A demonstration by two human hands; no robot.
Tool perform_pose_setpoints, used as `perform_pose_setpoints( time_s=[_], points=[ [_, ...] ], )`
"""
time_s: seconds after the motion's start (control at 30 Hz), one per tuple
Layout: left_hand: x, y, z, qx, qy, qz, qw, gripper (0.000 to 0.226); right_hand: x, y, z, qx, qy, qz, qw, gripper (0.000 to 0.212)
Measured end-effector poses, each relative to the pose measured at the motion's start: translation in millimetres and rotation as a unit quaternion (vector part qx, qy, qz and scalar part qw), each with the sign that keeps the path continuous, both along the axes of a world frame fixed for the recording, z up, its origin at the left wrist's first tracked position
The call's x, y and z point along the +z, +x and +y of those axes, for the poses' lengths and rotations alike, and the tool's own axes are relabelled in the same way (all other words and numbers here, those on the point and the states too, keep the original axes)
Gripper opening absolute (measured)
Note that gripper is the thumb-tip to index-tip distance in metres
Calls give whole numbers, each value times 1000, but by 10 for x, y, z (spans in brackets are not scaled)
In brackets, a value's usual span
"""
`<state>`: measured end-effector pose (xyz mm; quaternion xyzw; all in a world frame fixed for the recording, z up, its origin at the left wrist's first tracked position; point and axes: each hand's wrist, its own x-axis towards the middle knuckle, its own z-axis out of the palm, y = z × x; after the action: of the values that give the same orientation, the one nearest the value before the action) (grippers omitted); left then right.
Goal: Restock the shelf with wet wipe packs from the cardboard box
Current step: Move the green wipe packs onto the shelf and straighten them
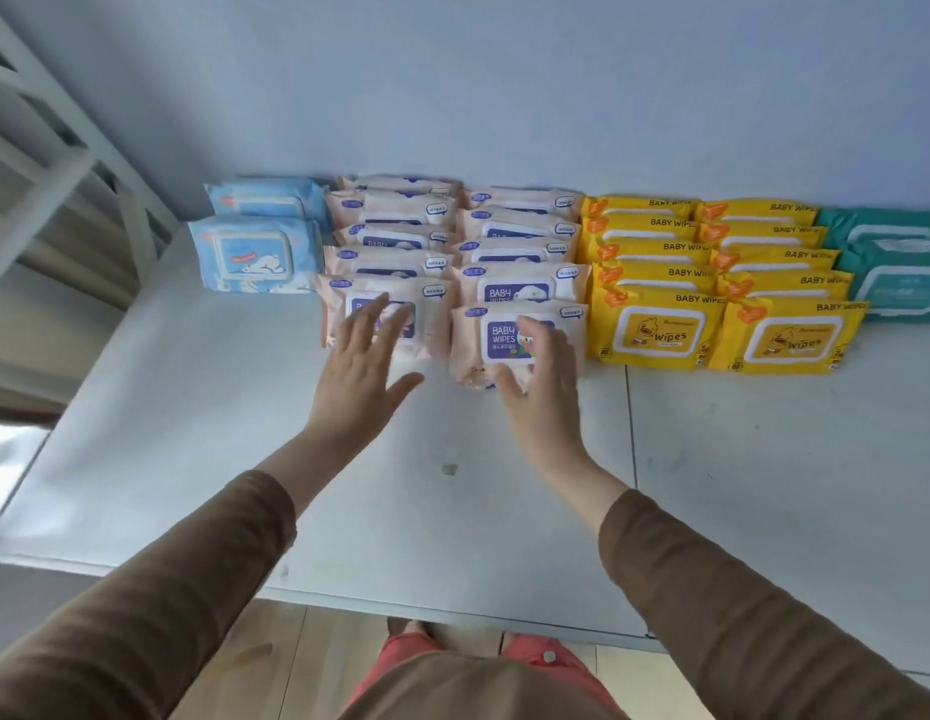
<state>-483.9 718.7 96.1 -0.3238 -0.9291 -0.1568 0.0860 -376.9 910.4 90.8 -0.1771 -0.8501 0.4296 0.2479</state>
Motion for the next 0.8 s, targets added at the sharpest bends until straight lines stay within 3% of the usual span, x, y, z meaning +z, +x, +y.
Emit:
perform_pose_setpoints(
  time_s=[0.07,0.2,0.33,0.57,0.7,0.8],
  points=[
    [3,-165,-265,56,19,-11,998,76,55,-189,-256,60,-34,-29,997,49],
    [30,-513,-555,95,36,-35,994,70,48,-550,-710,69,-50,-79,993,52],
    [2,-744,-591,28,30,-68,997,74,-112,-706,-944,33,44,-127,990,62],
    [-104,-959,-562,-40,122,-131,983,71,-158,-832,-1194,-46,73,-184,979,75],
    [-92,-990,-849,-91,138,-102,981,81,-31,-928,-1481,-116,91,-138,979,69],
    [-56,-1261,-1255,-67,156,-59,984,84,122,-1154,-1851,-45,-1,-75,996,63]
  ],
)
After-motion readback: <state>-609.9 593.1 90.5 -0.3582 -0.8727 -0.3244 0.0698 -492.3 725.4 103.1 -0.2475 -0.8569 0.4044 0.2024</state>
